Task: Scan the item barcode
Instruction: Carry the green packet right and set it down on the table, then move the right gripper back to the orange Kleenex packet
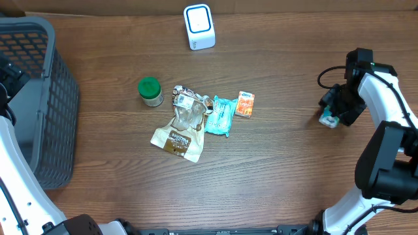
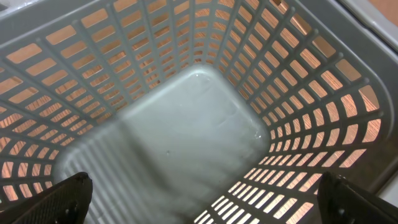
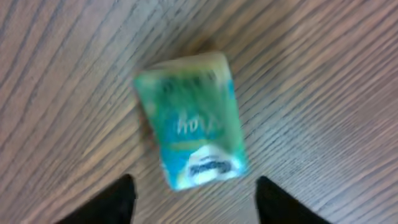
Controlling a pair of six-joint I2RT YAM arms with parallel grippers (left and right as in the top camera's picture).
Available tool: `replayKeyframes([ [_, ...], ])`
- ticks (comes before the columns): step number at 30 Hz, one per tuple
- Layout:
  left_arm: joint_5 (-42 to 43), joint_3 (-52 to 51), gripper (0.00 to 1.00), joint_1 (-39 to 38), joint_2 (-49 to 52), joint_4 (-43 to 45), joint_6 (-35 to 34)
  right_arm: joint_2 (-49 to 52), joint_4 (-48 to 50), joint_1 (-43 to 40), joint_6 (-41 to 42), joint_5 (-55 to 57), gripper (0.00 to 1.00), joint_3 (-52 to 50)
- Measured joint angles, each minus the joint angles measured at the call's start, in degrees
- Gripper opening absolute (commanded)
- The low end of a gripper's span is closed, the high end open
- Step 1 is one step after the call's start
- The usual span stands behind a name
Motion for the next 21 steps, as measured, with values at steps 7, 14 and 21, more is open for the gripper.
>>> replayKeyframes([
  [7, 0.0, 0.0, 1.00, 0.0, 0.0, 0.0, 0.0, 0.0, -6.1, 2.3, -3.8, -5.4, 0.63, 3.6],
  [14, 0.0, 0.0, 1.00, 0.0, 0.0, 0.0, 0.0, 0.0, 0.3, 10.1, -8.0, -17.9, 0.62, 4.5],
  [21, 0.0, 0.0, 0.99, 0.0, 0.0, 0.0, 0.0, 0.0, 13.7, 19.4, -4.3, -22.5, 0.55, -4.2],
])
